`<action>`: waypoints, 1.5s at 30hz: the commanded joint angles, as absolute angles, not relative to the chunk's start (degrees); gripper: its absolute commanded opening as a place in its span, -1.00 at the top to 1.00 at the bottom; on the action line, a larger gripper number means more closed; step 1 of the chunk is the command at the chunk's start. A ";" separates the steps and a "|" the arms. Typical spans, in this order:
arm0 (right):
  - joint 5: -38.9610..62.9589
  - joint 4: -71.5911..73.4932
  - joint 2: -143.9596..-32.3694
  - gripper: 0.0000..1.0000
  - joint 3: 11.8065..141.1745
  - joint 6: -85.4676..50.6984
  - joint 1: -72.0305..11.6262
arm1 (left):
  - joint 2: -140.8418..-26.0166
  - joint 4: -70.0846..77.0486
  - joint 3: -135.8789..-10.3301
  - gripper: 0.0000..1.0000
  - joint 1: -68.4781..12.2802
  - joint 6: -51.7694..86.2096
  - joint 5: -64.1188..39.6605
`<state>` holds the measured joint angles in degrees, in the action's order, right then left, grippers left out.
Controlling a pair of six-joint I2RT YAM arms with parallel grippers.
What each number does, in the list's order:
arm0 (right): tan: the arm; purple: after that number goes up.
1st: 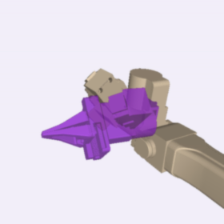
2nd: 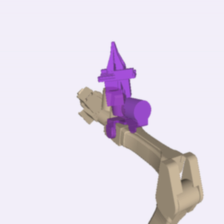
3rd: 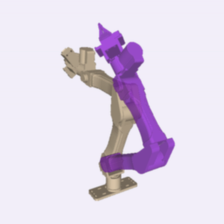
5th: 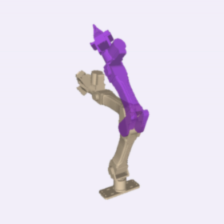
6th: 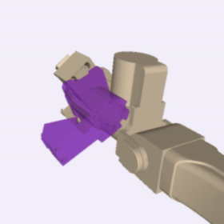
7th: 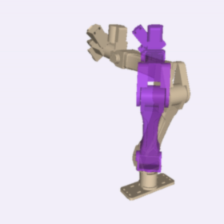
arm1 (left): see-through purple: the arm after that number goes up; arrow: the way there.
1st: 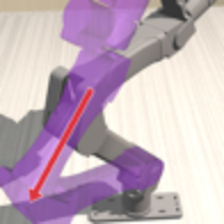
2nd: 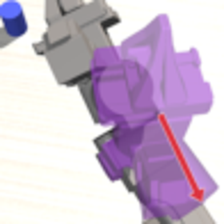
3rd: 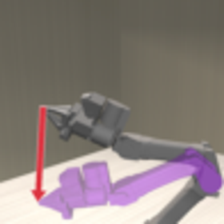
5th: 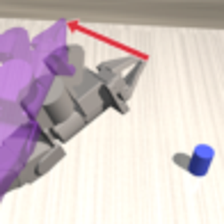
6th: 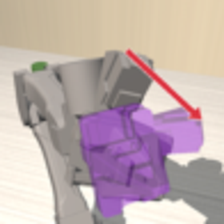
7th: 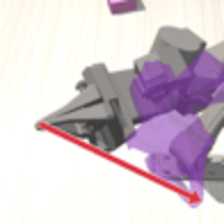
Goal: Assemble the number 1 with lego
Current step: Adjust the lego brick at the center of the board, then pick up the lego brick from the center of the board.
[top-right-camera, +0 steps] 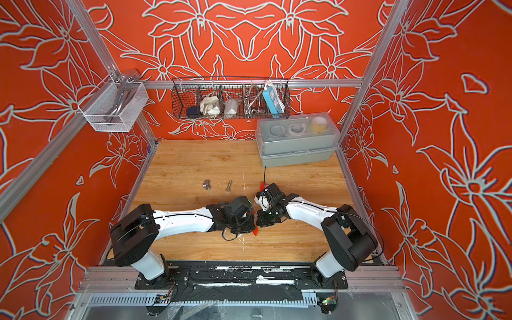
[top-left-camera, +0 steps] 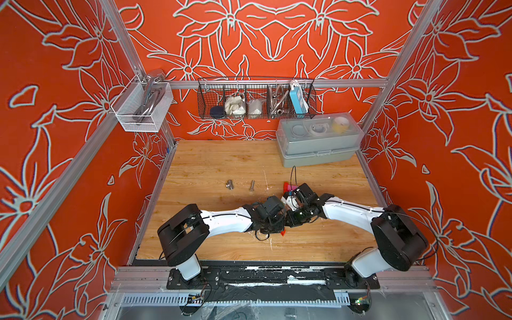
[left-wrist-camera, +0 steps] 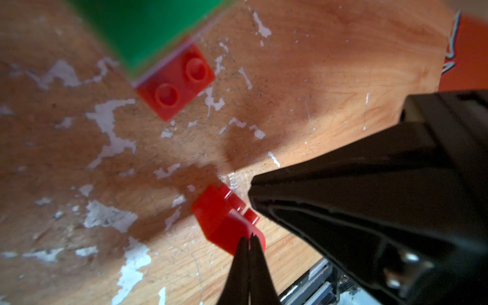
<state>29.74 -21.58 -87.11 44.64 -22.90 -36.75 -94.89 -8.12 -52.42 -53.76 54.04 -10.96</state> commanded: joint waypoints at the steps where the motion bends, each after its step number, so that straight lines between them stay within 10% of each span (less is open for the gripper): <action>1: 30.33 -22.49 -86.24 0.97 44.65 -22.69 -36.47 | -94.32 -10.05 -51.27 1.00 -54.10 53.71 -9.65; 19: 28.06 -28.74 -80.19 0.84 46.04 -21.69 -36.48 | -90.15 -10.20 -44.88 1.00 -54.14 55.10 -8.92; 31: 22.58 -32.50 -76.37 -0.14 44.88 -21.03 -39.49 | -84.75 -13.59 -43.59 0.95 -54.14 54.55 -6.29; 45: 4.09 -35.02 -79.90 -0.40 50.46 -35.27 -51.05 | -72.18 -23.10 -40.43 0.01 -46.16 49.56 -6.02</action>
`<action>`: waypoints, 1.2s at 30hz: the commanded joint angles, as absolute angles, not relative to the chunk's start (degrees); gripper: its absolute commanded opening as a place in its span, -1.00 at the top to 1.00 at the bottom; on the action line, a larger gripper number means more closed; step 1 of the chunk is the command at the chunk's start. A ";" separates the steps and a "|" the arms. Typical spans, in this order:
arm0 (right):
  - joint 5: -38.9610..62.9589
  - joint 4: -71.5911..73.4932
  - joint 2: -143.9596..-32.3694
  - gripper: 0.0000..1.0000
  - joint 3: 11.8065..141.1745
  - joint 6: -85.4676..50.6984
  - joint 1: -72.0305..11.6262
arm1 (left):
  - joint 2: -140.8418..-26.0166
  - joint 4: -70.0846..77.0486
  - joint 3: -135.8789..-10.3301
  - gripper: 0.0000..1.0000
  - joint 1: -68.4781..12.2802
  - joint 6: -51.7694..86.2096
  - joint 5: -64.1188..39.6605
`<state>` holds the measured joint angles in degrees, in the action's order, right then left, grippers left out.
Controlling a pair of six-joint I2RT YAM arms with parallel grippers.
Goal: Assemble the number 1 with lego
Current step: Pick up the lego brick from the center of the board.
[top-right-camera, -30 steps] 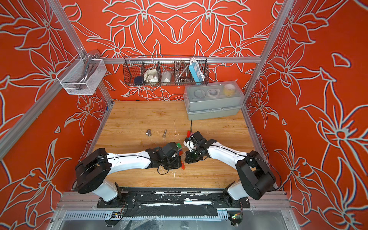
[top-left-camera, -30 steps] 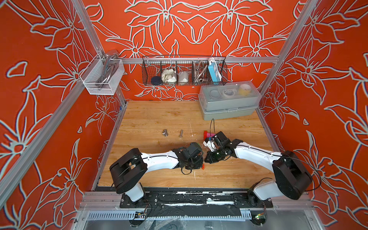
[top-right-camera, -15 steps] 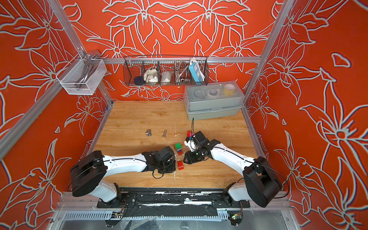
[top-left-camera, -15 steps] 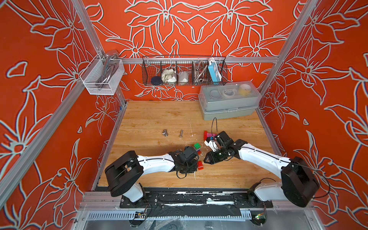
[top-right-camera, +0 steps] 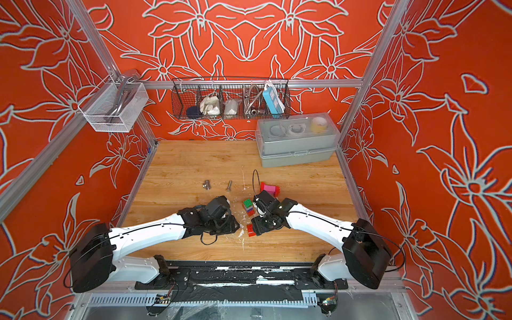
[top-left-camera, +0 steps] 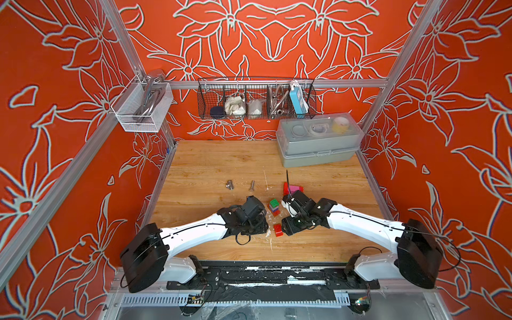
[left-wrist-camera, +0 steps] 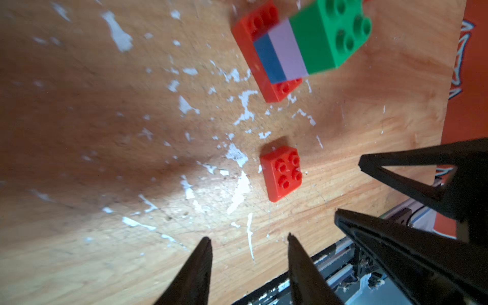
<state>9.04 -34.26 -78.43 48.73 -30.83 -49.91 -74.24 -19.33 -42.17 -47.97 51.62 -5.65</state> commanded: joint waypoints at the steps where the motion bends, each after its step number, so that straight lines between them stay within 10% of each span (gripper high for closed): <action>1: 3.75 -34.82 -80.33 -0.41 50.87 -35.92 -51.51 | -71.57 -23.28 -40.03 -0.01 -45.45 49.20 -6.34; 36: -1.65 -30.87 -96.24 0.00 57.39 -45.20 -57.86 | -62.56 -27.47 -34.01 -0.09 -35.43 42.12 -12.74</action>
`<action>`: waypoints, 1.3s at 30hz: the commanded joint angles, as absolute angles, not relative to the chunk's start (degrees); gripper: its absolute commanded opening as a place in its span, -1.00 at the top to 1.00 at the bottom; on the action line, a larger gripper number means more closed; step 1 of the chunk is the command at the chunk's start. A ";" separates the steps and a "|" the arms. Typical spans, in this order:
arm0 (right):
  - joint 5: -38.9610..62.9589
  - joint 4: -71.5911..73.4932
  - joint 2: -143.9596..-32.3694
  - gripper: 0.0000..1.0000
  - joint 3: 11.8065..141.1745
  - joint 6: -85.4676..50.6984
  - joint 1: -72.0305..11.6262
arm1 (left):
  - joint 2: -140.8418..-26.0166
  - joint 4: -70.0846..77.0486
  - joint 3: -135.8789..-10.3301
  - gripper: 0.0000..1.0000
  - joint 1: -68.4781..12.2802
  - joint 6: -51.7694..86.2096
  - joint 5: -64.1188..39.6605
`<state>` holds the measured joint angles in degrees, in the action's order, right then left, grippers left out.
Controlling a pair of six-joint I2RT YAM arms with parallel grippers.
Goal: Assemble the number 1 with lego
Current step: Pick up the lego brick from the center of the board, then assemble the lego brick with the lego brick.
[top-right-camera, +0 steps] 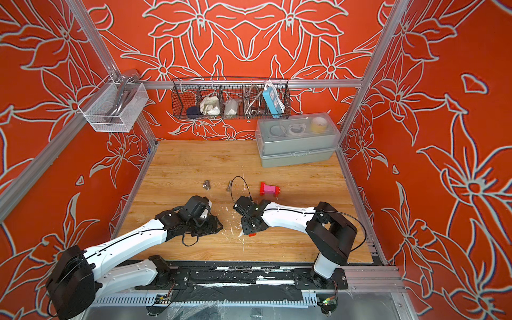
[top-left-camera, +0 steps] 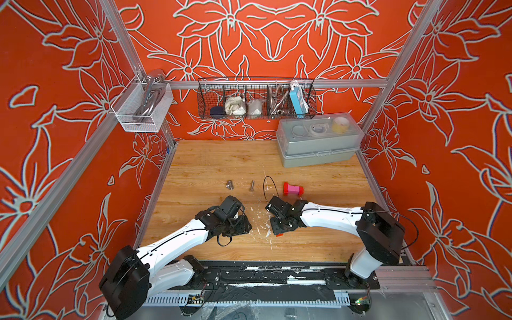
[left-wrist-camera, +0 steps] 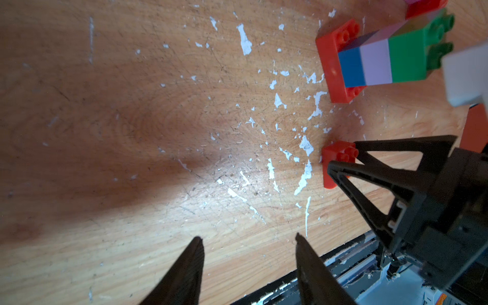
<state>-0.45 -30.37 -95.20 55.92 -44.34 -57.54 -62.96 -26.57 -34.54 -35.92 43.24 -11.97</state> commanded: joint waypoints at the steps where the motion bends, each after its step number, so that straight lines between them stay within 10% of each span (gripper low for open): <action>1: -1.72 -30.94 -96.25 0.04 57.48 -45.24 -57.83 | -62.65 -27.38 -33.93 -0.10 -35.35 42.10 -12.73; 11: -1.34 -35.03 -93.77 0.54 58.72 -43.25 -57.89 | -65.16 -26.45 -35.49 -0.10 -34.89 41.33 -13.89; 24: 7.39 -48.71 -84.93 0.58 70.11 -21.54 -48.52 | -66.36 -28.38 -39.61 -0.10 -32.64 38.48 -16.43; 39: 15.09 -53.71 -100.24 0.59 85.12 -5.14 -42.70 | -69.75 -31.30 -43.41 -0.10 -27.66 33.56 -21.25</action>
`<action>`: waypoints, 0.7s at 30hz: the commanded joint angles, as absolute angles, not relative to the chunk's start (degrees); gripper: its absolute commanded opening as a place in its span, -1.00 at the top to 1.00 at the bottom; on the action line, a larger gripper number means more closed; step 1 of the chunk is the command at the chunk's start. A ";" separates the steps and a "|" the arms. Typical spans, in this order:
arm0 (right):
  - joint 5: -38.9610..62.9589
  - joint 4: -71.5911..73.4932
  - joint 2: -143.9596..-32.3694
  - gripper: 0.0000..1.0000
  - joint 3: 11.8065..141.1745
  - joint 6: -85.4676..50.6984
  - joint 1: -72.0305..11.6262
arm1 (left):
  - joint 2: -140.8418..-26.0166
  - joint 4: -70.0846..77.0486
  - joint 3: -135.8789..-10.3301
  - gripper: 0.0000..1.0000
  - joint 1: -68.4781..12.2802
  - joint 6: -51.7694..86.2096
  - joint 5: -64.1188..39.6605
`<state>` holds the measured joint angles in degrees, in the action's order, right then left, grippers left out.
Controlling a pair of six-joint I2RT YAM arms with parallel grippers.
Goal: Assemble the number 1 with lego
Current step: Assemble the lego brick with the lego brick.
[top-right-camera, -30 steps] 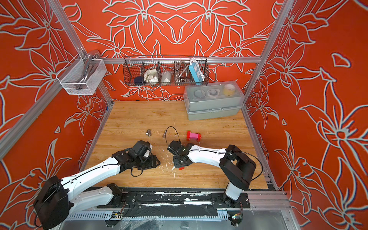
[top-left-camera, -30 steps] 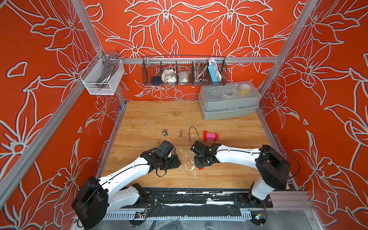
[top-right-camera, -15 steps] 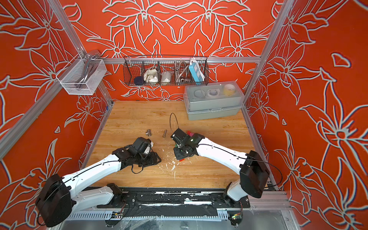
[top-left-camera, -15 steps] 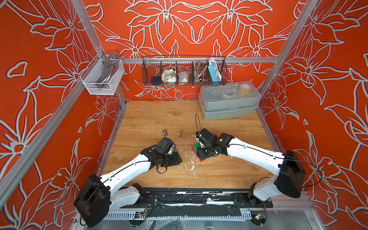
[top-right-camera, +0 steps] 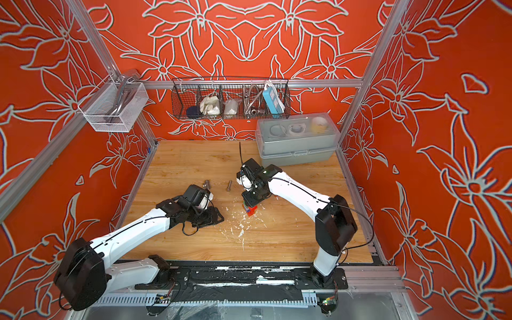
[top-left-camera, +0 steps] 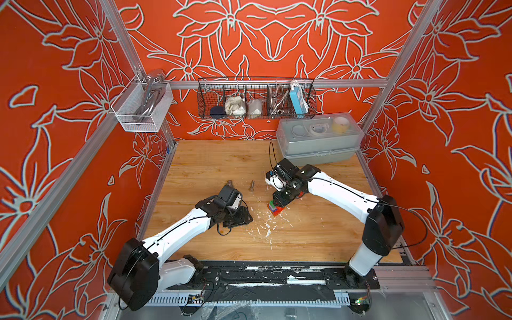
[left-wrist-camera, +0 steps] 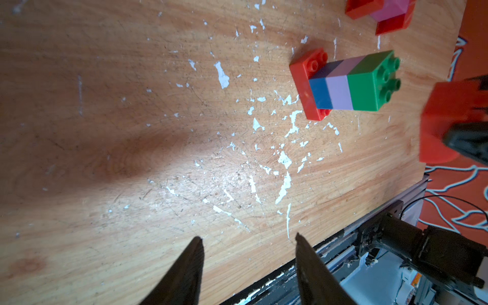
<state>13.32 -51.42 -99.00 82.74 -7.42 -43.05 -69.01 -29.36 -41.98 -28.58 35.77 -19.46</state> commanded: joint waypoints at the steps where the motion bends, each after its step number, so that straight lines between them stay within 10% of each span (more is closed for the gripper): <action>1: 15.20 -53.60 -100.94 0.59 85.56 -5.35 -42.65 | -69.91 -31.29 -43.59 -0.09 -27.36 33.25 -21.48; 21: 13.25 -53.54 -107.22 0.58 89.36 -8.42 -41.31 | -69.97 -31.33 -44.08 -0.09 -25.79 31.99 -24.36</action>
